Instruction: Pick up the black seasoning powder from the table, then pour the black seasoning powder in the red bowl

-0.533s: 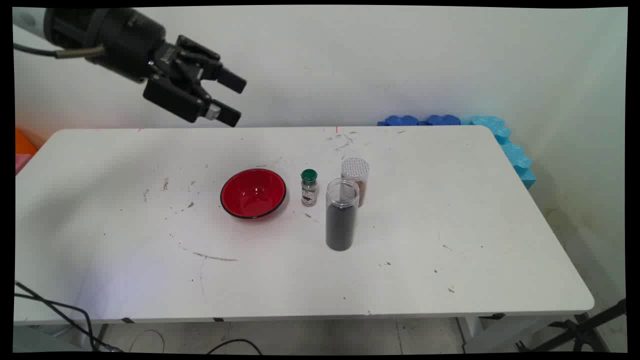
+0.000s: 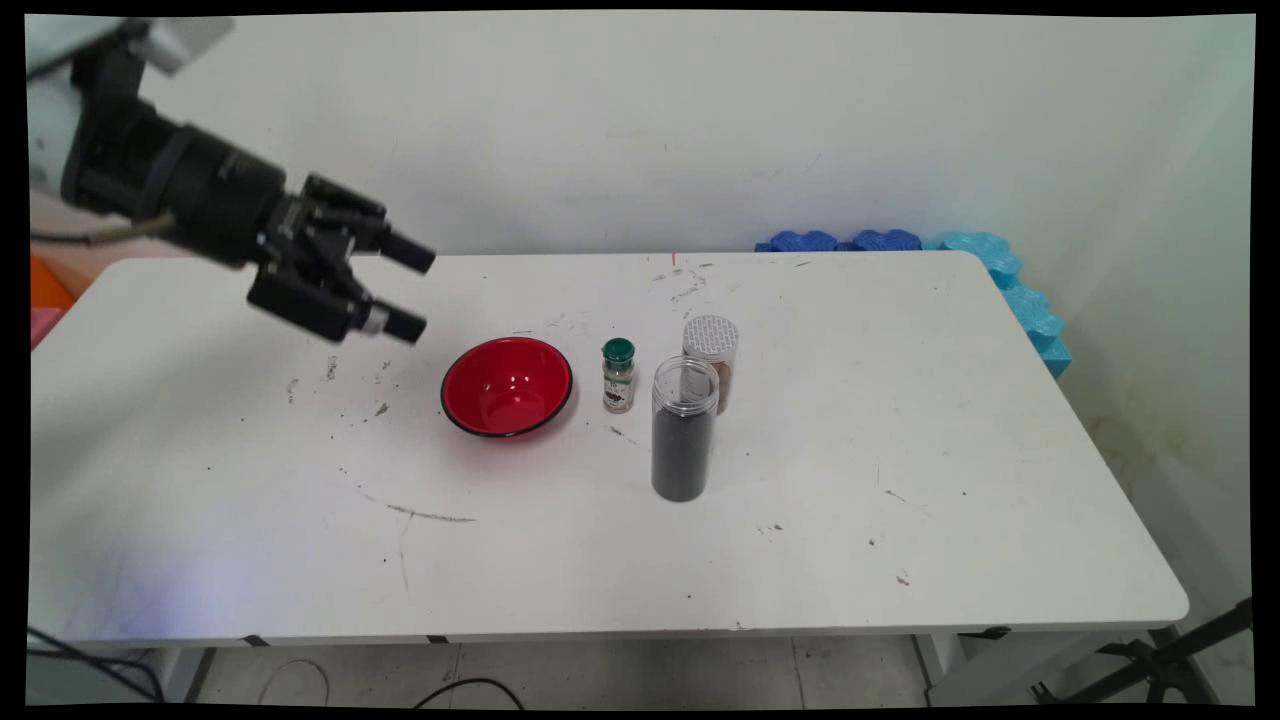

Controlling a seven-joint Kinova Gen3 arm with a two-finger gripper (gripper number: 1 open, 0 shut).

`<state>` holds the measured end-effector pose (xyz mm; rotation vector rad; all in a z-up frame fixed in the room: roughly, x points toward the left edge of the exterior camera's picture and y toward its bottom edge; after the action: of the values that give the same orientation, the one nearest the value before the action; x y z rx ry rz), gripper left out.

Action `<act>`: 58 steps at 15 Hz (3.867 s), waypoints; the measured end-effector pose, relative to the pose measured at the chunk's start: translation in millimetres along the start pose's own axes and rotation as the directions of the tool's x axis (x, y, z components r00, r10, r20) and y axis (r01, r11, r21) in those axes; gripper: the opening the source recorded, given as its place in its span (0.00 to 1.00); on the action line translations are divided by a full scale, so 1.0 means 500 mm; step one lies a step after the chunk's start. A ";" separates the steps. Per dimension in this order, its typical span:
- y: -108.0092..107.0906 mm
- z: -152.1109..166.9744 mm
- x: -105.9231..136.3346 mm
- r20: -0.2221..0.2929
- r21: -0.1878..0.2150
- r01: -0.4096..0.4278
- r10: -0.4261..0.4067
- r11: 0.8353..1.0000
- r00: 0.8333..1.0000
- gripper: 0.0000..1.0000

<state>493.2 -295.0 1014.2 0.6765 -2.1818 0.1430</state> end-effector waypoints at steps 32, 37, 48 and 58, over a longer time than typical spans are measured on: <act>-0.006 0.487 -0.067 -0.045 0.026 -0.023 0.024 0.999 0.999 1.00; -0.012 0.521 -0.060 -0.049 0.024 -0.032 0.033 0.999 0.998 1.00; -0.018 0.567 -0.040 -0.059 0.010 -0.044 0.045 0.999 0.997 0.00; -0.010 0.493 0.002 -0.051 0.009 -0.039 0.040 0.999 0.998 0.00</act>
<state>325.8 -379.0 854.0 0.6280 -2.1474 0.1882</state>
